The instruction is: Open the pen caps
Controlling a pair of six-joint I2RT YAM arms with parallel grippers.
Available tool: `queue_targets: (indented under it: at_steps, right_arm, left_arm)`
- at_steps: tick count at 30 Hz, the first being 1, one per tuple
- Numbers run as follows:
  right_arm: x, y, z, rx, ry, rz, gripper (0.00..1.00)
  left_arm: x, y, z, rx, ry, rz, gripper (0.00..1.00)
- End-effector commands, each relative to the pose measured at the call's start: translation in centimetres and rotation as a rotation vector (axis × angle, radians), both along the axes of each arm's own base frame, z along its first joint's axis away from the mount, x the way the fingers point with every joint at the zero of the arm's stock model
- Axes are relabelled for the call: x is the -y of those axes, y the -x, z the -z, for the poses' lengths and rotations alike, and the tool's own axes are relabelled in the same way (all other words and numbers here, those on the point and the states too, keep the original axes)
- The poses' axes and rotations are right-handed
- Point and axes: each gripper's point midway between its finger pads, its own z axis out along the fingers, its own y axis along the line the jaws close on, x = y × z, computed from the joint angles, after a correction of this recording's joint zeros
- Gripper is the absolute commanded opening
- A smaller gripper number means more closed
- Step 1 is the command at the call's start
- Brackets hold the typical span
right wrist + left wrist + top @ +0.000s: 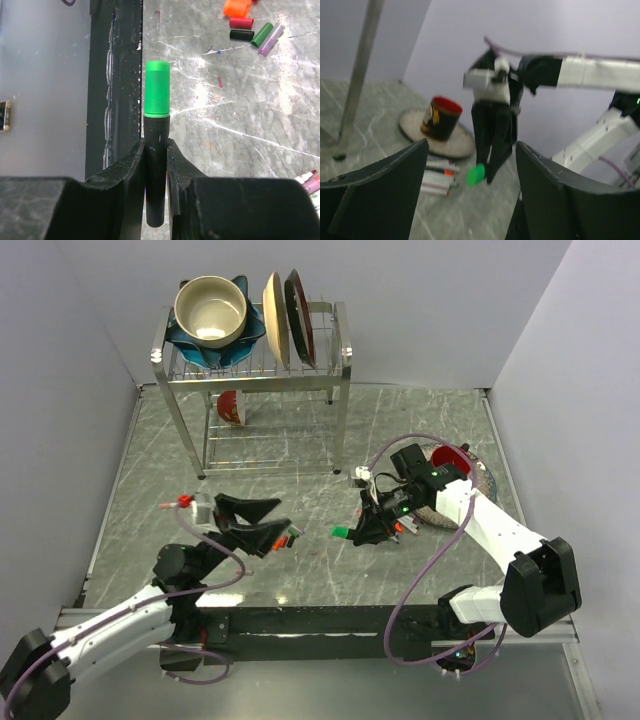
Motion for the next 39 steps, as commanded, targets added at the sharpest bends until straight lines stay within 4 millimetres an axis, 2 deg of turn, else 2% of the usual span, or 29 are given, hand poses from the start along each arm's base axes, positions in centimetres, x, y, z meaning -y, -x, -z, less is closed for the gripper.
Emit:
queue_targets:
  at_steps: [1, 2, 3, 5, 7, 8, 9, 10, 11, 12, 13, 14, 16, 17, 22, 25, 26, 30, 35, 39]
  right_arm:
    - [-0.3, -0.5, -0.6, 0.017, -0.026, 0.008, 0.00]
    - [-0.3, -0.6, -0.6, 0.022, -0.025, 0.008, 0.00]
    - [-0.3, -0.7, -0.6, 0.027, -0.022, 0.011, 0.00]
    - [-0.1, -0.8, -0.6, 0.042, -0.012, 0.017, 0.00]
    - [0.0, -1.1, -0.5, 0.068, -0.004, 0.029, 0.00]
    - [0.3, -1.5, -0.2, 0.089, 0.024, 0.044, 0.00]
    - [0.4, -1.8, 0.0, 0.110, 0.038, 0.053, 0.00]
    - [0.6, -2.0, 0.0, 0.142, 0.057, 0.058, 0.00]
    - [1.1, -2.6, 0.4, 0.184, 0.106, 0.078, 0.00]
    - [1.5, -3.0, 0.6, 0.227, 0.132, 0.084, 0.00]
    - [1.9, -3.2, 0.5, 0.268, 0.150, 0.084, 0.00]
    - [2.6, -3.7, 0.9, 0.309, 0.199, 0.097, 0.00]
    - [3.2, -3.8, 0.9, 0.368, 0.225, 0.080, 0.00]
    - [3.1, -3.6, 0.9, 0.386, 0.236, 0.060, 0.00]
    - [3.0, -1.6, -0.2, 0.402, 0.198, -0.056, 0.00]
    - [2.6, -0.1, -0.6, 0.399, 0.140, -0.118, 0.00]
    - [2.4, 0.3, -0.6, 0.399, 0.125, -0.139, 0.00]
    - [2.0, 1.6, -0.2, 0.396, 0.099, -0.207, 0.00]
    - [1.7, 2.4, 0.2, 0.401, 0.088, -0.247, 0.00]
    - [1.5, 2.3, 0.5, 0.415, 0.093, -0.242, 0.00]
  left_arm:
    - [1.9, 2.3, 1.0, 0.012, -0.012, 0.176, 0.80]
    - [2.6, 2.0, 2.0, -0.017, -0.045, 0.195, 0.81]
    - [3.1, 1.9, 1.9, -0.024, -0.060, 0.211, 0.82]
    - [4.2, 1.1, 3.5, -0.091, -0.108, 0.223, 0.83]
    - [5.3, 0.7, 4.1, -0.150, -0.145, 0.239, 0.84]
    - [5.9, 0.2, 5.2, -0.197, -0.177, 0.236, 0.84]
    - [6.5, -0.3, 4.6, -0.204, -0.193, 0.238, 0.84]
    - [7.0, -0.3, 6.8, -0.283, -0.274, 0.249, 0.84]
    - [7.3, -0.4, 7.7, -0.317, -0.319, 0.250, 0.84]
    - [7.6, -0.8, 7.1, -0.297, -0.363, 0.246, 0.83]
    - [7.6, -0.3, 8.7, -0.340, -0.439, 0.253, 0.83]
    - [7.7, -0.4, 8.1, -0.327, -0.471, 0.246, 0.83]
    - [7.3, 0.5, 9.4, -0.282, -0.610, 0.243, 0.84]
    - [7.4, 0.5, 8.6, -0.239, -0.635, 0.239, 0.84]
    - [8.5, 2.3, 9.0, 0.024, -0.813, 0.297, 0.84]
    - [9.5, 2.3, 9.3, 0.123, -0.851, 0.331, 0.82]
    - [10.0, 2.3, 8.8, 0.166, -0.837, 0.341, 0.80]
    - [11.4, 3.4, 7.7, 0.255, -0.791, 0.419, 0.77]
    - [12.3, 3.0, 7.5, 0.288, -0.797, 0.425, 0.73]
    - [13.1, 3.1, 7.7, 0.294, -0.795, 0.450, 0.70]
